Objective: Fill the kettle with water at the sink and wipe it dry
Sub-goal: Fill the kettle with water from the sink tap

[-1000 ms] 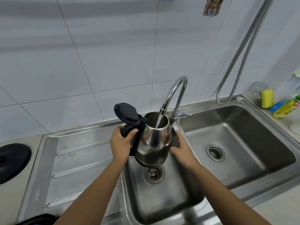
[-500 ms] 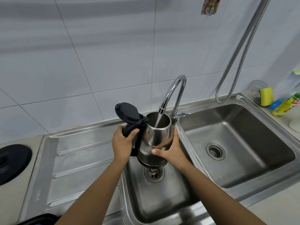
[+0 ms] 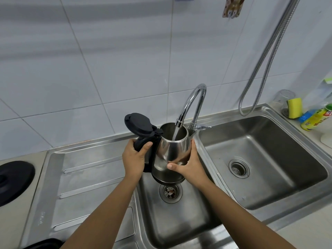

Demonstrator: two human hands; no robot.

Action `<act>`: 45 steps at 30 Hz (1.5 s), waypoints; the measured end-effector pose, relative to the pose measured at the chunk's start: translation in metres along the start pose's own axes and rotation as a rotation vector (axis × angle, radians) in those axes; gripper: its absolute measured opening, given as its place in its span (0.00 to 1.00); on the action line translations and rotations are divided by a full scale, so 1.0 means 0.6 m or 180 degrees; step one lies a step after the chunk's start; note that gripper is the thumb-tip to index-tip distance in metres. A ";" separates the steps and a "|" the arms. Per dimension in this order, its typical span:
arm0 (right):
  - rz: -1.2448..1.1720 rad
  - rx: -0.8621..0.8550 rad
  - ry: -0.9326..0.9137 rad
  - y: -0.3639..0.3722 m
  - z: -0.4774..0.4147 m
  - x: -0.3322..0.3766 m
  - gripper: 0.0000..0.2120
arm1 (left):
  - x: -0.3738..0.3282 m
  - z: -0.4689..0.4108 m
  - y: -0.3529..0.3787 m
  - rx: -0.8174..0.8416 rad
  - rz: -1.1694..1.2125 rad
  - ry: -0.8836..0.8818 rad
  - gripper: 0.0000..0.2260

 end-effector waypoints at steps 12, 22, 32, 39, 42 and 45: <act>-0.0024 -0.0014 0.0013 0.002 0.001 -0.005 0.71 | 0.003 0.003 0.002 0.0002 0.0030 -0.0010 0.13; -0.0012 -0.0027 0.0003 0.002 -0.002 -0.006 0.71 | 0.002 0.002 0.002 0.0025 -0.0042 0.0013 0.14; -0.0016 -0.0004 0.0030 0.002 -0.002 -0.008 0.72 | 0.005 0.002 0.001 -0.0007 -0.0027 -0.0019 0.14; 0.0009 -0.0005 -0.0001 0.002 -0.003 -0.008 0.72 | 0.003 0.003 0.001 -0.0025 -0.0011 -0.0075 0.14; 0.0008 0.0007 0.0024 0.003 -0.004 -0.012 0.72 | 0.003 0.005 0.000 -0.0019 -0.0013 -0.0050 0.14; -0.0003 0.0013 0.0017 0.003 -0.004 -0.013 0.71 | 0.005 0.007 -0.001 -0.0029 -0.0016 -0.0053 0.14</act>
Point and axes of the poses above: each hand's wrist, its own z-axis away from the middle knuckle, its own y-axis out of the palm, x = y × z, the point moved 5 cm from there along -z, towards the middle knuckle, and after that the axes turned 12 degrees about y, right-handed, at the moved point
